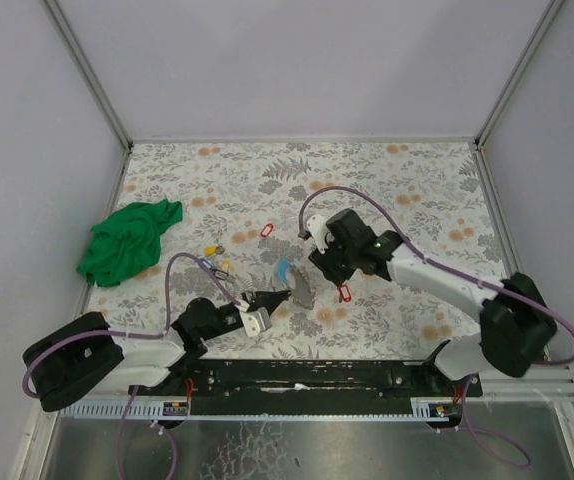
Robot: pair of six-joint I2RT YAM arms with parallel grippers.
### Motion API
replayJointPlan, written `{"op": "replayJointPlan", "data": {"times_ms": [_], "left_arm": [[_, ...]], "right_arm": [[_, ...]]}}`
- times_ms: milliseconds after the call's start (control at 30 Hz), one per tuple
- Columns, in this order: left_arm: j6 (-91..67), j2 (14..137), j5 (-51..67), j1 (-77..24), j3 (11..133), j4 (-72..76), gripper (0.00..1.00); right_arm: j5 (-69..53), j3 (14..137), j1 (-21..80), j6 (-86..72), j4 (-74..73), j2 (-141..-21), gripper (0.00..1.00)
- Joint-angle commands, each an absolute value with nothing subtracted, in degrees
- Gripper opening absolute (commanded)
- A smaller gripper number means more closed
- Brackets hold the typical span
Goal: Put the keys on the keyring
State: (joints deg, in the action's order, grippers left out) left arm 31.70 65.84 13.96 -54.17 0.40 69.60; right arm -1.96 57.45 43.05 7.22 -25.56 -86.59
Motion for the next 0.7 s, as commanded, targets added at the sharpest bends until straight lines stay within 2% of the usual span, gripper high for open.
{"op": "replayJointPlan", "data": {"times_ms": [0,133,267,567,667], "left_arm": [[27.09,65.6,23.07,-49.96,-0.59,77.87,0.0],[23.93,64.74,30.15,-45.63,-0.62,78.05,0.0],[21.15,64.99,36.48,-42.43,-0.21,78.77,0.0],[16.56,68.64,44.51,-40.1,1.0,83.89,0.0],[16.64,68.77,44.48,-40.08,1.36,83.34,0.0]], "right_arm": [[-13.86,50.52,42.8,16.54,-10.86,-76.19,0.54],[-24.55,41.36,42.76,22.8,2.24,-68.76,0.51],[-31.07,36.12,42.8,29.5,9.2,-65.13,0.46],[-41.9,30.45,42.8,34.87,23.16,-64.69,0.35],[-45.59,30.99,42.82,35.12,22.97,-65.21,0.32]]}}
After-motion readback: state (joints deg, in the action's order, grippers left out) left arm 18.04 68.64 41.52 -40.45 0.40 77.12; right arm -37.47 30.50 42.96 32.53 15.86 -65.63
